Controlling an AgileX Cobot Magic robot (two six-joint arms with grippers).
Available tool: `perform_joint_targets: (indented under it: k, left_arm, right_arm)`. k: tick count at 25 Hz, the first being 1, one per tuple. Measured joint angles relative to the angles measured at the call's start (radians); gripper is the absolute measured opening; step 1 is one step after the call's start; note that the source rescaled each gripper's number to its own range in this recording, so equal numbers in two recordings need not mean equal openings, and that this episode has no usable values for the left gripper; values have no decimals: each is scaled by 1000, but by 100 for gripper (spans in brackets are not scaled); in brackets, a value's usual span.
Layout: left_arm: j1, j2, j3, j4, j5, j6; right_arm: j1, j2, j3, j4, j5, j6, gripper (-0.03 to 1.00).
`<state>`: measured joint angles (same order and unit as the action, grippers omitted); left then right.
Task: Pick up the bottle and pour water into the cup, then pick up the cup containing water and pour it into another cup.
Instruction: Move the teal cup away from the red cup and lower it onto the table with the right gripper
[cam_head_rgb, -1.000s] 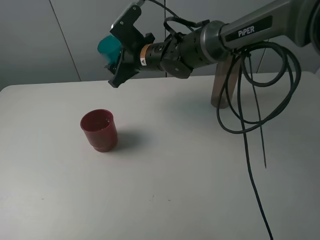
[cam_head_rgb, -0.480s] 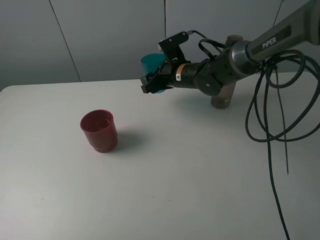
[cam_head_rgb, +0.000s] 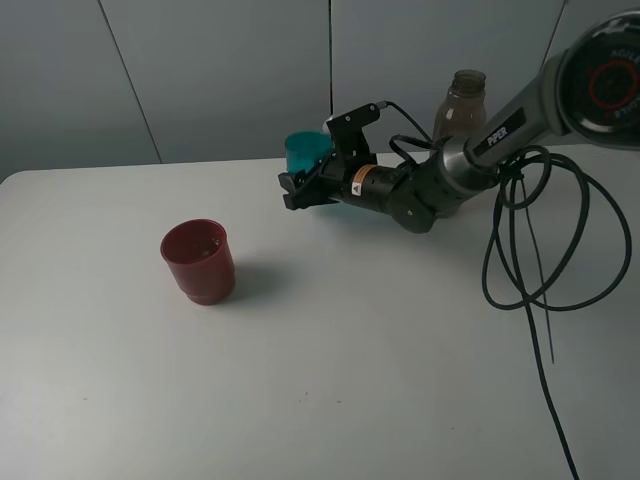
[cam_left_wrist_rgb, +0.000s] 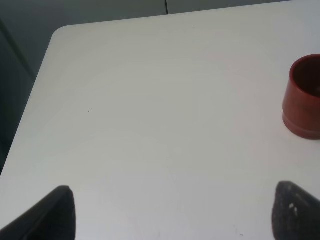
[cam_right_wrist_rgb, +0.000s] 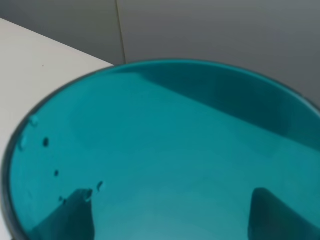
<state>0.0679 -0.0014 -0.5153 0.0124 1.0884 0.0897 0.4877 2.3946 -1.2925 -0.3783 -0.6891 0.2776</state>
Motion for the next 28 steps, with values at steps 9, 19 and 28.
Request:
perform_joint_targets:
  k: [9, 19, 28]
  left_arm:
    - [0, 0, 0, 0, 0, -4]
    - [0, 0, 0, 0, 0, -4]
    - [0, 0, 0, 0, 0, -4]
  right_arm:
    - [0, 13, 0, 49, 36, -28, 10]
    - [0, 24, 0, 51, 51, -48, 10]
    - [0, 24, 0, 51, 52, -124, 10]
